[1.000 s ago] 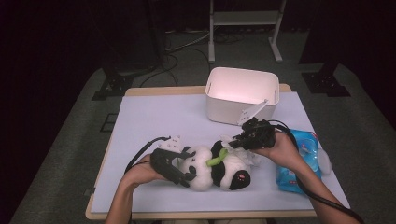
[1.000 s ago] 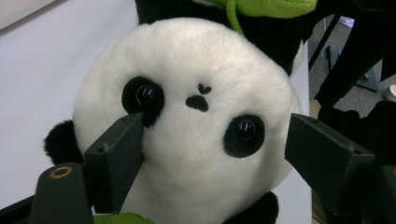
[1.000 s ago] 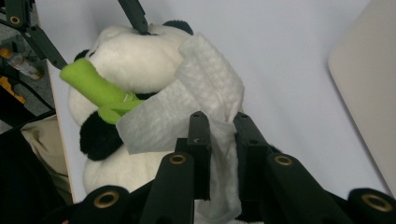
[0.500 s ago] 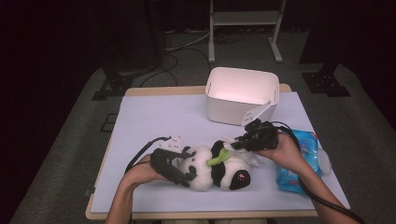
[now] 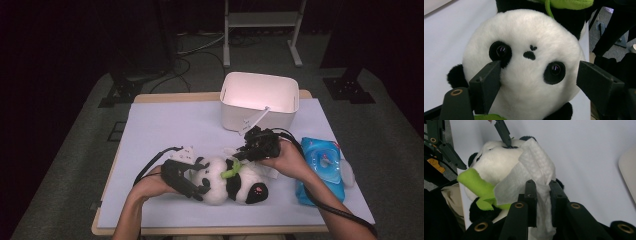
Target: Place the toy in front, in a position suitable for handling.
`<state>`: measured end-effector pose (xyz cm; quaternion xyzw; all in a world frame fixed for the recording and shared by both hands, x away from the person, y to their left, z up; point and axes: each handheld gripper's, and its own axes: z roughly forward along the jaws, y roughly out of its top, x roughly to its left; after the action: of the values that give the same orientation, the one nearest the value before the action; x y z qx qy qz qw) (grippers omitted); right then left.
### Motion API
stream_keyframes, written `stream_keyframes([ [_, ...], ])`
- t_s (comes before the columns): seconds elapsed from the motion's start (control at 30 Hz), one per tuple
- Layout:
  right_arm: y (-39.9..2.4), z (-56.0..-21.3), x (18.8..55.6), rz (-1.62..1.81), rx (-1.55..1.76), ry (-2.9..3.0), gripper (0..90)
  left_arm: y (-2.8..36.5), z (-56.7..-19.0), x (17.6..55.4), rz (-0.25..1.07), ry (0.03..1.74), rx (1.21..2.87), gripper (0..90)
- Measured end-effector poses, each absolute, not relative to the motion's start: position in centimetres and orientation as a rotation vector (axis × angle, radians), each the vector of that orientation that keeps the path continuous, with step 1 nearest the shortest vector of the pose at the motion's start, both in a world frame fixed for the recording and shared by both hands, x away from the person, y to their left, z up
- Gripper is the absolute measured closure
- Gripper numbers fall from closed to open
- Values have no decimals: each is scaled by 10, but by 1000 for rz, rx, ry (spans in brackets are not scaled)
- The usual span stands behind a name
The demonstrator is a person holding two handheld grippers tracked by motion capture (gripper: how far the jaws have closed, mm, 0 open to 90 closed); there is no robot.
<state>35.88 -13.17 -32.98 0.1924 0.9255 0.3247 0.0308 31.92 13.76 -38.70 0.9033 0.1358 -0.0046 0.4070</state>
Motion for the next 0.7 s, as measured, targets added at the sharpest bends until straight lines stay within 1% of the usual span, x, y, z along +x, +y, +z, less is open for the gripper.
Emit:
stream_keyframes([
  [0.2, -151, -338, 348, 1058, 638, 2847, 784, 138, -387, 319, -11, 338, 2281, 197],
  [0.7, -175, -348, 321, 1091, 667, 2845, 779, 138, -387, 319, -21, 350, 2270, 197],
])
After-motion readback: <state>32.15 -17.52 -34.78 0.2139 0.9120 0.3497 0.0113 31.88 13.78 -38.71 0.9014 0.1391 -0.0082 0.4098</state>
